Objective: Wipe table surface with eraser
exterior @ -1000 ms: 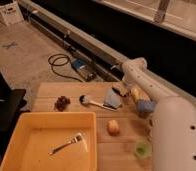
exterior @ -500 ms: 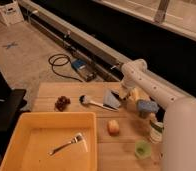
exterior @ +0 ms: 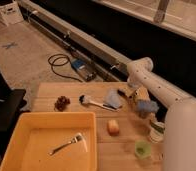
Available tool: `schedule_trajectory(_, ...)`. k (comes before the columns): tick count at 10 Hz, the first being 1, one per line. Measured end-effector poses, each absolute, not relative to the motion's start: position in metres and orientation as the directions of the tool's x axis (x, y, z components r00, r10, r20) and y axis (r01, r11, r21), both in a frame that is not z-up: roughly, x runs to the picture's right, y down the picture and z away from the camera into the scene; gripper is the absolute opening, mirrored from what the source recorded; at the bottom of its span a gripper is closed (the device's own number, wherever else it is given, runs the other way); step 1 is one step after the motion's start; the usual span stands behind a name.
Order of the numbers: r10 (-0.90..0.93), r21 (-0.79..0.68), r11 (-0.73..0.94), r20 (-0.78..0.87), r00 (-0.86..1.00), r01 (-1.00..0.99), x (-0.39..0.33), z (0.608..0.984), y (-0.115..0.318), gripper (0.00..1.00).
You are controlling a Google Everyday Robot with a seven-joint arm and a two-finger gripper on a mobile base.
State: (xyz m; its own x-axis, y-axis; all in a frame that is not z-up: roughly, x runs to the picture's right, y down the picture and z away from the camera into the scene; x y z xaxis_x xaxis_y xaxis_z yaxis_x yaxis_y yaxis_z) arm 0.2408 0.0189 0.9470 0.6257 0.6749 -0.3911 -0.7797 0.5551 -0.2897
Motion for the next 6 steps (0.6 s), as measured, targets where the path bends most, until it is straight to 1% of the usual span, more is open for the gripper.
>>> schedule_trajectory(3, 0.688, -0.314, 0.558, -0.343, 0.639, -0.769, 0.217, 0.962, 0.01, 0.0)
schedule_trajectory(6, 0.674, -0.389, 0.559, -0.302, 0.674, -0.732, 0.179, 0.952, 0.022, 0.0)
